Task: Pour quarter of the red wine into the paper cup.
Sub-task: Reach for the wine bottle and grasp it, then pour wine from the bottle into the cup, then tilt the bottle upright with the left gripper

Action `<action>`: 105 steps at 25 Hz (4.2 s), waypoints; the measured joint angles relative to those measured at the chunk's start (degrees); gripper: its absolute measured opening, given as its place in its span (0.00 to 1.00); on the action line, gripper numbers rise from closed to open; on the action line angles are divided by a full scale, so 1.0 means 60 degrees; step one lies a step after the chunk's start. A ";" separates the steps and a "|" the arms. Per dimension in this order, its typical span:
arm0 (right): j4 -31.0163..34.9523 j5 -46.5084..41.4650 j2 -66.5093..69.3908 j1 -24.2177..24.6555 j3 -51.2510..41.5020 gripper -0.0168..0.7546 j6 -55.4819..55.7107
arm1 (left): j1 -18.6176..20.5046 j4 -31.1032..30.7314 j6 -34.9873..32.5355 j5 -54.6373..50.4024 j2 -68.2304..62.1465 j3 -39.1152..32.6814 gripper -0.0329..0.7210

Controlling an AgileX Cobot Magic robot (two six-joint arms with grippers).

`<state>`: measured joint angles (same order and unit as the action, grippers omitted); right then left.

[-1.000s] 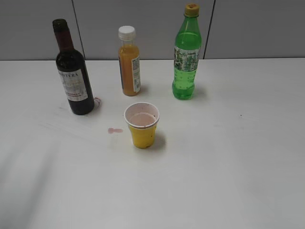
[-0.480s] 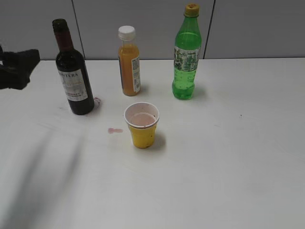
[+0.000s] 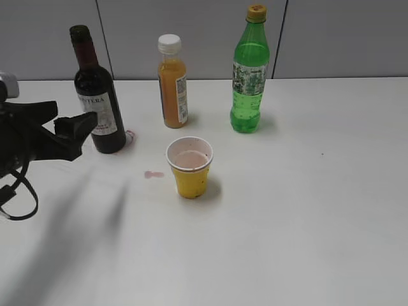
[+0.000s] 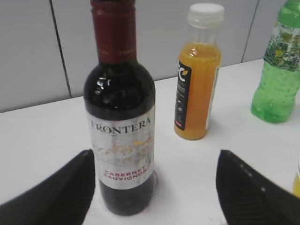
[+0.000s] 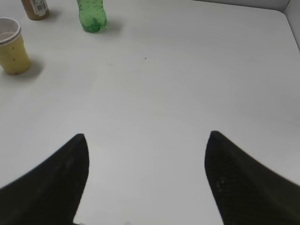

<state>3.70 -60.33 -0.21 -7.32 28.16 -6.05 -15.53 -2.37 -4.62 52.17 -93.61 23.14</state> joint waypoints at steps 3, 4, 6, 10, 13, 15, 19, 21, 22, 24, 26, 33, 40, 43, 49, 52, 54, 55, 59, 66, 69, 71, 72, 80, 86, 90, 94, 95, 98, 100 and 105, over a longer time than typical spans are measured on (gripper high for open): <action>0.0000 0.0000 0.0000 0.0000 0.0000 0.78 0.0000 | 0.0000 0.0001 0.0000 0.0853 -0.0709 0.0008 0.87; 0.0000 0.0000 0.0000 0.0000 0.0000 0.78 0.0000 | 0.0000 0.0053 0.0000 0.1041 -0.0939 0.0017 0.89; 0.0000 0.0000 0.0000 0.0000 0.0000 0.78 0.0000 | 0.0000 0.0195 0.0000 0.1393 -0.1343 0.0017 0.94; 0.0000 0.0000 0.0000 0.0000 0.0000 0.78 0.0000 | 0.0000 0.0317 0.0000 0.2069 -0.2106 0.0048 0.96; 0.0000 0.0000 0.0000 0.0000 0.0000 0.78 0.0000 | 0.0000 0.0396 0.0048 0.2471 -0.2545 0.0294 0.96; 0.0000 0.0000 0.0000 0.0000 0.0000 0.78 0.0000 | 0.0000 0.0536 0.0080 0.2587 -0.2824 0.0581 0.96; 0.0000 0.0000 0.0000 0.0000 0.0000 0.78 0.0000 | 0.0000 0.0586 0.0179 0.2622 -0.3291 0.1212 0.96; 0.0000 0.0000 0.0000 0.0000 0.0000 0.78 0.0000 | 0.0000 0.0586 0.0239 0.2560 -0.3507 0.1563 0.96; 0.0000 0.0000 0.0000 0.0000 0.0000 0.78 0.0000 | 0.0000 0.0595 0.0255 0.2508 -0.3627 0.1752 0.96; 0.0000 0.0000 0.0000 0.0000 0.0000 0.78 0.0000 | 0.0000 0.0618 0.0276 0.2368 -0.3817 0.2035 0.96; 0.0000 0.0000 0.0000 0.0000 0.0000 0.78 0.0000 | 0.0000 0.0740 0.0286 0.2302 -0.3960 0.2289 0.96; 0.0000 0.0000 0.0000 0.0000 0.0000 0.78 0.0000 | 0.0000 0.1000 0.0286 0.1655 -0.4692 0.3430 0.96; 0.0000 0.0000 0.0000 0.0000 0.0000 0.78 0.0000 | 0.0000 0.1028 0.0286 0.1248 -0.5349 0.4353 0.96; 0.0000 0.0000 0.0000 0.0000 0.0000 0.78 0.0000 | 0.0000 0.1203 0.0286 0.1202 -0.5411 0.4437 0.95; 0.0000 0.0000 0.0000 0.0000 0.0000 0.78 0.0000 | 0.0000 0.1327 0.0286 0.1180 -0.5485 0.4698 0.91; 0.0000 0.0000 0.0000 0.0000 0.0000 0.78 0.0000 | 0.0000 0.1317 0.0299 0.1189 -0.5503 0.4718 0.82; 0.0000 0.0000 0.0000 0.0000 0.0000 0.78 0.0000 | 0.0000 0.1308 0.0279 0.1217 -0.5513 0.4726 0.76; 0.0000 0.0000 0.0000 0.0000 0.0000 0.78 0.0000 | 0.0000 0.1318 0.0279 0.1233 -0.5514 0.4744 0.75; 0.0000 0.0000 0.0000 0.0000 0.0000 0.78 0.0000 | 0.0000 0.1328 0.0246 0.1255 -0.5533 0.4755 0.75; 0.0000 0.0000 0.0000 0.0000 -0.0011 0.78 0.0000 | 0.0000 0.1328 0.0237 0.1265 -0.5533 0.4755 0.75; 0.0000 0.0000 0.0000 0.0000 -0.0011 0.78 0.0000 | 0.0000 0.1328 0.0206 0.1414 -0.5397 0.4506 0.75; 0.0000 0.0000 0.0000 0.0000 -0.0011 0.78 0.0000 | 0.0000 0.1366 0.0206 0.1386 -0.5145 0.4189 0.75; 0.0000 0.0000 0.0000 0.0000 -0.0011 0.78 0.0000 | 0.0000 0.1408 0.0206 0.1347 -0.5007 0.4001 0.75; 0.0000 0.0000 0.0000 0.0000 -0.0011 0.78 0.0000 | -0.0009 0.1524 -0.0914 0.1689 -0.3605 0.2494 0.75; 0.0000 0.0000 0.0000 0.0000 -0.0011 0.78 0.0000 | -0.0858 0.3353 -0.3061 0.1865 -0.2505 0.1633 0.75; 0.0000 0.0000 0.0000 0.0000 -0.0011 0.78 0.0000 | -0.1976 0.4864 -0.4694 0.1929 -0.2204 0.1449 0.75; 0.0000 0.0000 0.0000 0.0000 -0.0011 0.78 0.0000 | -0.2987 0.6316 -0.6545 0.1956 -0.2179 0.1437 0.75; 0.0000 0.0000 0.0000 0.0000 -0.0011 0.78 0.0000 | -0.3148 0.6560 -0.6931 0.1956 -0.2179 0.1434 0.75; 0.0000 0.0000 0.0000 0.0000 -0.0011 0.78 0.0000 | -0.3422 0.7032 -0.7725 0.1956 -0.2179 0.1426 0.75; 0.0000 0.0000 0.0000 0.0000 -0.0011 0.78 0.0000 | -0.3460 0.7337 -0.8222 0.1956 -0.2172 0.1426 0.75; 0.0000 0.0000 0.0000 0.0000 -0.0011 0.78 0.0000 | -0.3447 0.8002 -0.9905 0.1978 -0.2172 0.1426 0.75</action>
<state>3.70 -60.33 -0.21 -7.32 28.10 -6.05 -36.21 45.64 -64.05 64.04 -106.64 31.69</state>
